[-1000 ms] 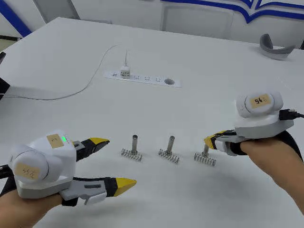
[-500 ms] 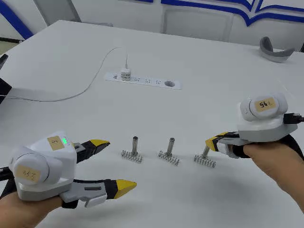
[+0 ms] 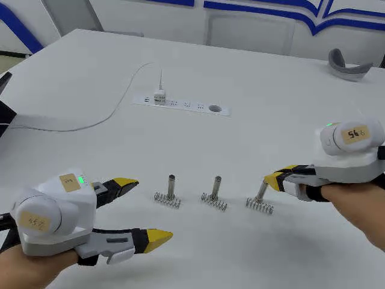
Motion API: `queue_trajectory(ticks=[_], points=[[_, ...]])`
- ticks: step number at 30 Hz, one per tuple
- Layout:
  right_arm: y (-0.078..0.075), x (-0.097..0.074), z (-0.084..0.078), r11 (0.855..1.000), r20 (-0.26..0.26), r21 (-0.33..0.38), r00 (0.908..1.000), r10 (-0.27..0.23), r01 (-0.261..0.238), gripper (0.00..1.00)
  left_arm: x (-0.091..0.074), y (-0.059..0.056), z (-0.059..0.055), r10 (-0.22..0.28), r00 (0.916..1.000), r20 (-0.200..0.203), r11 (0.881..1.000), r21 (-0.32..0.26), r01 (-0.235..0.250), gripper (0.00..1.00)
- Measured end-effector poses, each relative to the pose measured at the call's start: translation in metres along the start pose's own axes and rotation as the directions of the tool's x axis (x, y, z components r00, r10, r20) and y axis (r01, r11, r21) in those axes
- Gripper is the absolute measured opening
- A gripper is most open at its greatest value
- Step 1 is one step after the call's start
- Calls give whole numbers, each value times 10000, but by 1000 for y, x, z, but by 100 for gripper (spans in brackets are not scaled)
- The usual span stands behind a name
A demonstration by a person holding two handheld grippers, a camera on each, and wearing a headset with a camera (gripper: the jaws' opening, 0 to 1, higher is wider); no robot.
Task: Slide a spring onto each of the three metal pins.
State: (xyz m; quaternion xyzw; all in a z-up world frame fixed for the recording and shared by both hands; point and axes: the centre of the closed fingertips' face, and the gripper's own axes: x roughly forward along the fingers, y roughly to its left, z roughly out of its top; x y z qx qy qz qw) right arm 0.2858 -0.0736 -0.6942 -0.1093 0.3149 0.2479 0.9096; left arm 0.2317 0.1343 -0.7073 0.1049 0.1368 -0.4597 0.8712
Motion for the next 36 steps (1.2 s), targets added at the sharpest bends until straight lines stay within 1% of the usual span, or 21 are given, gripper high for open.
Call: queue_trajectory(ticks=[2,5,6,7,9,10,11,13,14,16,19,25,28,30,32,33,36], points=[[-2,-1,-5,9999,-63,-87,9999,93,-94,14,0,0,0,1,10000,2,10000,1,-1,70],[-2,-3,-16,9990,-231,-164,9989,402,-405,14,0,-1,0,-11,10000,3,10000,12,11,70],[0,-3,-18,9979,-243,-208,9979,603,-608,14,1,-1,0,-11,10000,4,10000,8,11,70],[4,-3,-20,9958,-225,-383,9963,829,-837,14,1,0,0,-8,10000,-4,10000,16,8,70],[5,-1,-24,9928,-364,-647,9944,990,-1012,15,1,0,0,-10,10000,-11,10000,16,10,70],[7,0,-28,9894,-464,-843,9923,1144,-1180,15,1,0,0,-11,10000,-8,10000,19,11,70],[8,1,-29,9885,-497,-875,9916,1191,-1231,16,1,0,0,-11,10000,-9,10000,22,11,70],[12,4,-32,9821,-563,-1069,9871,1498,-1551,16,2,0,1,-10,10000,-7,10000,38,10,70],[12,6,-32,9806,-540,-1134,9865,1543,-1596,16,2,0,1,-13,10000,-4,10000,35,13,70],[15,10,-36,9721,-681,-1262,9793,1905,-1979,16,2,0,1,-12,10000,-10,10000,44,12,70],[19,15,-41,9595,-917,-1599,9713,2193,-2317,16,2,0,1,-1,10000,-25,10000,30,1,70],[17,27,-52,9470,-1435,-1930,9622,2315,-2566,16,1,0,-1,25,10000,-57,10000,-15,-25,70],[15,31,-57,9445,-1650,-1974,9586,2321,-2626,16,0,0,-1,11,10000,-86,10000,-13,-12,70],[16,32,-58,9414,-1724,-1979,9551,2409,-2732,16,0,0,-1,6,9999,-105,10000,-8,-7,70],[17,32,-59,9379,-1818,-2109,9538,2391,-2753,16,0,0,-2,9,9999,-112,10000,-29,-9,70],[19,32,-59,9347,-1823,-2121,9512,2490,-2853,16,0,0,-2,6,9999,-116,10000,-41,-7,70],[19,33,-62,9301,-2000,-2208,9470,2513,-2934,16,0,-1,-2,-21,9999,-139,10000,-37,21,70]])
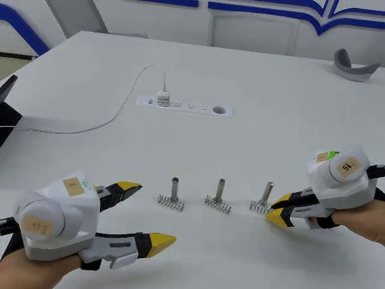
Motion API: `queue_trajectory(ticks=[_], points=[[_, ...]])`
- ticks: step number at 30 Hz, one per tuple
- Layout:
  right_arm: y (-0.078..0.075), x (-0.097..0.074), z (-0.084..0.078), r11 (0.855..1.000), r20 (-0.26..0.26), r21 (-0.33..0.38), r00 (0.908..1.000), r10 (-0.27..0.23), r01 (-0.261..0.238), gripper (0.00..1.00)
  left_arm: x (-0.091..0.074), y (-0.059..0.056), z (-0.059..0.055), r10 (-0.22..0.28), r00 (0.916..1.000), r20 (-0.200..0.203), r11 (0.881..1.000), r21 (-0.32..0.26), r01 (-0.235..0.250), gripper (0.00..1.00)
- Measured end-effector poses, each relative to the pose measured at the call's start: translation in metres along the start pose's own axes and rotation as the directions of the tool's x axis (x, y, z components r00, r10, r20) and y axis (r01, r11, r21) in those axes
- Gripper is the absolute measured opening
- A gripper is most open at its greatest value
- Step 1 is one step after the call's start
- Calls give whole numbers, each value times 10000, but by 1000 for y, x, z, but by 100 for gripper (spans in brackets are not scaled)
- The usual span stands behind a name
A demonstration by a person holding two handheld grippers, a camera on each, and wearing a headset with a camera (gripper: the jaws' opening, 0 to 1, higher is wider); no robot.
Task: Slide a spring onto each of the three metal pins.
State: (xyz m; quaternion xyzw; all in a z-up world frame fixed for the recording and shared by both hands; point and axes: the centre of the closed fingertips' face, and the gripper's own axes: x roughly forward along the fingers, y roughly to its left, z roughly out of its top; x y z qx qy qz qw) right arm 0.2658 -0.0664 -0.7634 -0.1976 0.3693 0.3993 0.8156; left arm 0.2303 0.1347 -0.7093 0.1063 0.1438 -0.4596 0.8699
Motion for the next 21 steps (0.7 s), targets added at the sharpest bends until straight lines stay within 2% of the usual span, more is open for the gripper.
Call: queue_trajectory(ticks=[10,21], points=[[3,3,-4,9997,-293,-133,9994,178,-182,13,1,-3,-3,-47,10000,-23,10000,-72,47,70],[6,1,-4,9997,-324,86,9992,234,-231,12,-1,-7,-9,-82,10000,-42,9997,-215,81,68]])
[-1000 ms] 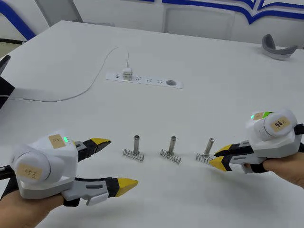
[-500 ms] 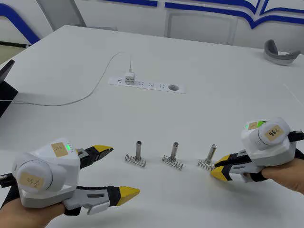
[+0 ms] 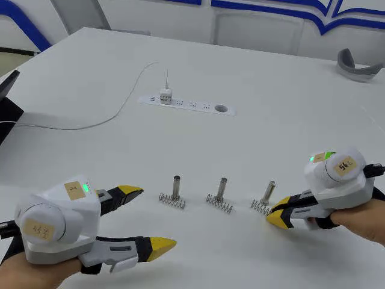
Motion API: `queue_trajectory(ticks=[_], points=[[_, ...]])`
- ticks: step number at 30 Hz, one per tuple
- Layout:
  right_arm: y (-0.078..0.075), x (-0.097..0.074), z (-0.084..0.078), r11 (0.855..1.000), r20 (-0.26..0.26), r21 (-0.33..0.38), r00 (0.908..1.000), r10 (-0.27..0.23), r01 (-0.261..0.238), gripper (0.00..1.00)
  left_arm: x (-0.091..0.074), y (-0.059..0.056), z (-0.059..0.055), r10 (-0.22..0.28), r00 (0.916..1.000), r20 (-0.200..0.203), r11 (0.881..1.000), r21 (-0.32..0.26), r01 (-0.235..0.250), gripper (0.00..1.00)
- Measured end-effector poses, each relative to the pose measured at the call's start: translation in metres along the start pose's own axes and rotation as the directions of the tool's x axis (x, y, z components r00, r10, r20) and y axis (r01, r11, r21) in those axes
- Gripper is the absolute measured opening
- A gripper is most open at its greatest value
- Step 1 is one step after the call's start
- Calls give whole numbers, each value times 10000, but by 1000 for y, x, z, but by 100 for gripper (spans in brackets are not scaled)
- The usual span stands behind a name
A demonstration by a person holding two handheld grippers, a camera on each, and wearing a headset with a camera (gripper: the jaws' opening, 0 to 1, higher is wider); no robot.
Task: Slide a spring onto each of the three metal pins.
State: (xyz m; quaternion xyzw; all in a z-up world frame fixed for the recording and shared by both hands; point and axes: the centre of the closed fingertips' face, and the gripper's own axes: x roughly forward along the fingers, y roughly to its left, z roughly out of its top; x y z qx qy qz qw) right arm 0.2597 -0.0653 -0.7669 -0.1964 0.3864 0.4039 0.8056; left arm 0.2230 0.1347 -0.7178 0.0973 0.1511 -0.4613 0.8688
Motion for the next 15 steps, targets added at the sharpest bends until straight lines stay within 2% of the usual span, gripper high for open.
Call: queue_trajectory(ticks=[9,15], points=[[21,-9,7,9995,77,-205,9997,242,-241,11,2,-8,-1,-218,9998,32,9998,26,218,64],[41,-14,20,9951,135,-781,9980,623,-610,11,7,-19,0,-540,9985,18,9985,99,540,62]])
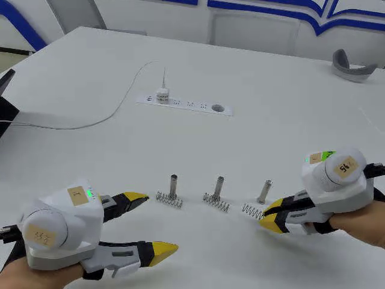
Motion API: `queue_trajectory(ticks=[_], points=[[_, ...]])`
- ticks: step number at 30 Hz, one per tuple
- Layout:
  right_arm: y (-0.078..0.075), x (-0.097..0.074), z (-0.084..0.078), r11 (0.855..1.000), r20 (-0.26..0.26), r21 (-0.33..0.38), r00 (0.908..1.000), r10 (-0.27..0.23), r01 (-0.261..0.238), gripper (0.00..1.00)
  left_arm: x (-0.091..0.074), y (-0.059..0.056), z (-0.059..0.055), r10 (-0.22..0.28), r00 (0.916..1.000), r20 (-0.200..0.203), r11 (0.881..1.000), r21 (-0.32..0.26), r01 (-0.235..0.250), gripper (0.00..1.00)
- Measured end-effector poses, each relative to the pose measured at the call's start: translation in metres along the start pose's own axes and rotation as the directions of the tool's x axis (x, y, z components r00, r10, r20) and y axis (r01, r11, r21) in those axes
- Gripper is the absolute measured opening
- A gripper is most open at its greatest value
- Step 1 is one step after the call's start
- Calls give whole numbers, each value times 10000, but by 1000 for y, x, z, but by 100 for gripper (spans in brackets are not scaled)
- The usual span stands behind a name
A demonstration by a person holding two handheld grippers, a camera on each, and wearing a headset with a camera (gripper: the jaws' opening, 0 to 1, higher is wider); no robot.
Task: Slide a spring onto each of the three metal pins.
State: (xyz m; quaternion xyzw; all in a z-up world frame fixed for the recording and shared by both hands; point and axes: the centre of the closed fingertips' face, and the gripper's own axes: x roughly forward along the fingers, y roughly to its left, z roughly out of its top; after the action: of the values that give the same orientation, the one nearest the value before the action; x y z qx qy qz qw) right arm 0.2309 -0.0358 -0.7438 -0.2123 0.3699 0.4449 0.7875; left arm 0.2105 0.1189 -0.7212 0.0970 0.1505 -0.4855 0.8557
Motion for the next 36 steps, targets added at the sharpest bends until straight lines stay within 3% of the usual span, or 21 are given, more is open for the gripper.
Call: queue_trajectory(ticks=[12,24,36], points=[[28,3,28,9910,57,-1077,9968,801,-790,11,19,-24,6,-802,9968,55,9965,226,801,54],[58,13,43,9630,-286,-2101,9856,1665,-1688,11,33,-33,13,-1195,9927,132,9916,521,1186,46],[77,20,48,9298,-848,-2831,9718,2200,-2352,11,43,-43,18,-1600,9871,88,9814,1090,1581,34]])
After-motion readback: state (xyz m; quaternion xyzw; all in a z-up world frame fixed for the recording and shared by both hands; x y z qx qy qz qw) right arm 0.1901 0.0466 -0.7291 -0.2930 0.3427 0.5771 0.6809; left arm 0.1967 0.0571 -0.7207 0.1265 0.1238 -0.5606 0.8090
